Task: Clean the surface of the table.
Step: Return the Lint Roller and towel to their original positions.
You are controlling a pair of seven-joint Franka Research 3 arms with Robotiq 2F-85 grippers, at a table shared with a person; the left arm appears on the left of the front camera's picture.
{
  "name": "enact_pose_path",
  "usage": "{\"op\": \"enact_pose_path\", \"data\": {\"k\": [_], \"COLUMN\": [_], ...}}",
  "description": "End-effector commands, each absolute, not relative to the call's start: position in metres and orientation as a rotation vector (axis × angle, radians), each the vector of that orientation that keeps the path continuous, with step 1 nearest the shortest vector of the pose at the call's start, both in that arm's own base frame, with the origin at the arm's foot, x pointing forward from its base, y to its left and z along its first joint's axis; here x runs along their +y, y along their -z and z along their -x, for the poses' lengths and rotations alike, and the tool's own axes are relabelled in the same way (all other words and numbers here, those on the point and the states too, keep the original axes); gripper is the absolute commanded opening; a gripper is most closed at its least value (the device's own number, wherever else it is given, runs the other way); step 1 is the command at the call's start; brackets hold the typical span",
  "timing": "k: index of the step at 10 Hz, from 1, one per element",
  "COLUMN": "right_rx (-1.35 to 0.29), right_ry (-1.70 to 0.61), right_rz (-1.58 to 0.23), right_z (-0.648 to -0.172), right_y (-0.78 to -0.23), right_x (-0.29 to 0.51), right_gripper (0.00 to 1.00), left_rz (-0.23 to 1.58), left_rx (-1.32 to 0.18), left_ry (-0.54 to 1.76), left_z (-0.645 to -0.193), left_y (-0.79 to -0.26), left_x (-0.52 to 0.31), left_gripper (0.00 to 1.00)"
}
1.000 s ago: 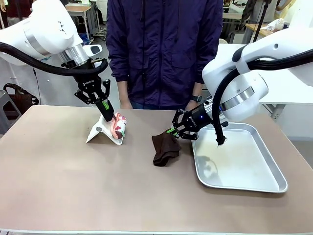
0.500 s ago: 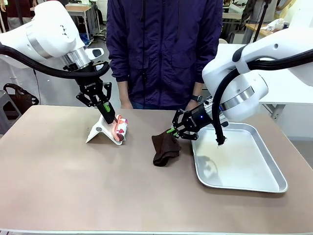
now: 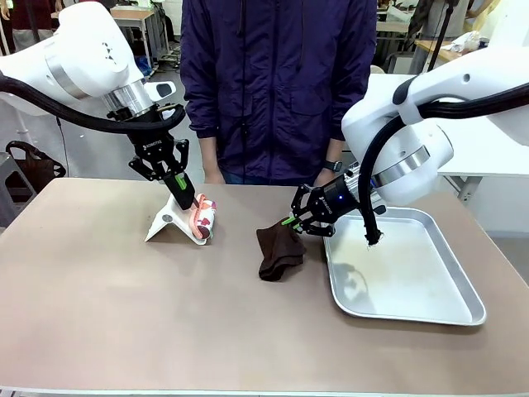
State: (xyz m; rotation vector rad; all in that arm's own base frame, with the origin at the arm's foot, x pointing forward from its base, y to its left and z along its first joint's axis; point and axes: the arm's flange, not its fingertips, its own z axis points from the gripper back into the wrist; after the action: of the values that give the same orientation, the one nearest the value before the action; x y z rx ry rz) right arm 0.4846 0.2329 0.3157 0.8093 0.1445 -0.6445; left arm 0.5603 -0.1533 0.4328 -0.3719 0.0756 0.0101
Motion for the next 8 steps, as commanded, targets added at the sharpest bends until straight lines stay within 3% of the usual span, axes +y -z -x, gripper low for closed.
{"op": "enact_pose_path", "data": {"k": [1, 2, 3, 4, 5, 8], "right_rx": [0.144, 0.144, 0.141, 0.142, 0.145, 0.142], "right_ry": [0.644, 0.648, 0.652, 0.653, 0.654, 0.640], "right_rz": [-0.809, -0.800, -0.779, -0.778, -0.776, -0.787], "right_z": [-0.485, -0.485, -0.486, -0.486, -0.486, -0.485], "right_y": [-0.316, -0.315, -0.315, -0.314, -0.314, -0.314], "right_x": [0.233, 0.233, 0.234, 0.235, 0.235, 0.235], "right_gripper": [0.70, 0.70, 1.00, 0.74, 1.00, 1.00], "left_rz": [0.366, 0.365, 0.367, 0.368, 0.370, 0.376], "left_rx": [0.098, 0.097, 0.089, 0.082, 0.071, 0.047], "left_ry": [-0.022, -0.025, -0.034, -0.045, -0.056, -0.075], "left_z": [-0.558, -0.558, -0.557, -0.556, -0.554, -0.543], "left_y": [-0.428, -0.429, -0.431, -0.433, -0.435, -0.442], "left_x": [-0.153, -0.152, -0.151, -0.149, -0.146, -0.134], "left_gripper": [0.76, 0.83, 1.00, 1.00, 1.00, 1.00]}}
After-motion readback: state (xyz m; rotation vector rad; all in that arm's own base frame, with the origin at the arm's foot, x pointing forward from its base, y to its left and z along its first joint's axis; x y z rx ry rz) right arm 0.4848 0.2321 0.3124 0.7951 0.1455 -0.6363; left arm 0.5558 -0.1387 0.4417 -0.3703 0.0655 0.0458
